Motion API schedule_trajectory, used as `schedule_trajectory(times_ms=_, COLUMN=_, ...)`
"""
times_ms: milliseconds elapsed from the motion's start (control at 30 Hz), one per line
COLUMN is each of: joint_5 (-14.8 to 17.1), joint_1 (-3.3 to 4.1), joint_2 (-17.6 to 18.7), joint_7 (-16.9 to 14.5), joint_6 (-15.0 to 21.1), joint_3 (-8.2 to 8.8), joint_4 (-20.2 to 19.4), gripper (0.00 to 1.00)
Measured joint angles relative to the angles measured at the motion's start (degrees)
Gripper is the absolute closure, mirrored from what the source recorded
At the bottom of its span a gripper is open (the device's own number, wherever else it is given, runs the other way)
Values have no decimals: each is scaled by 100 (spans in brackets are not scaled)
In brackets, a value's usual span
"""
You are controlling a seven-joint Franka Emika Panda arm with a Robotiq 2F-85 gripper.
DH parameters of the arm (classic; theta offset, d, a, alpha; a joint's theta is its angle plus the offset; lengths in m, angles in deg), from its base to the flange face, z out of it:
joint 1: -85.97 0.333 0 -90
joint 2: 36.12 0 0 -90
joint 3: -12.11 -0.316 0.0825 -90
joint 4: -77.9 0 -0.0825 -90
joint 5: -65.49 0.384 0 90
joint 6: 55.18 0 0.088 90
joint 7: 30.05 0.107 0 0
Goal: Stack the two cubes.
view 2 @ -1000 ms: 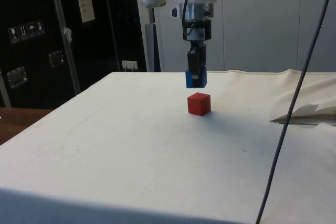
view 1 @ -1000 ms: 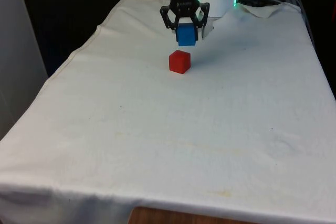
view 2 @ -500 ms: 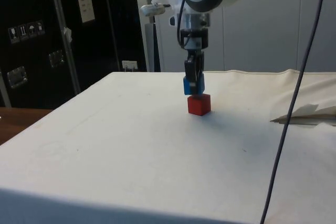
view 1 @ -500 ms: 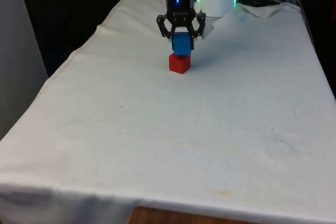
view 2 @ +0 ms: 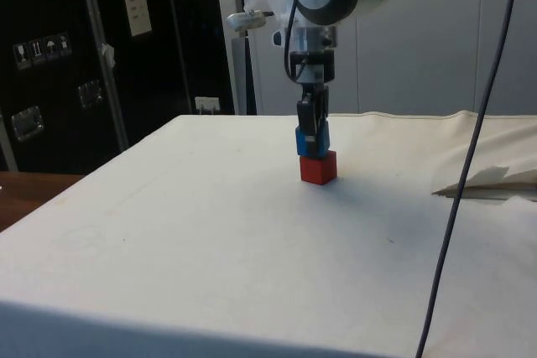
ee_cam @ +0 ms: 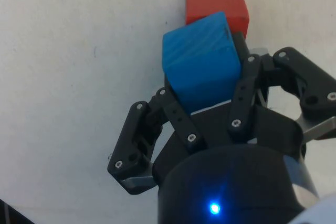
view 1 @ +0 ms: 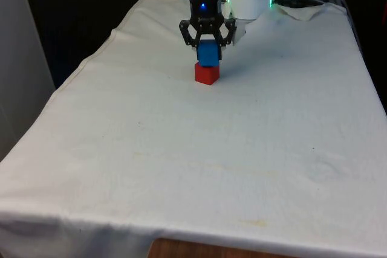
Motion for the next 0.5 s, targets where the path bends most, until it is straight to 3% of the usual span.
schedule_trajectory(times_ms=500, joint_5=6, joint_1=0, joint_2=92, joint_7=0, joint_6=0, joint_3=0, joint_4=6, gripper=100)
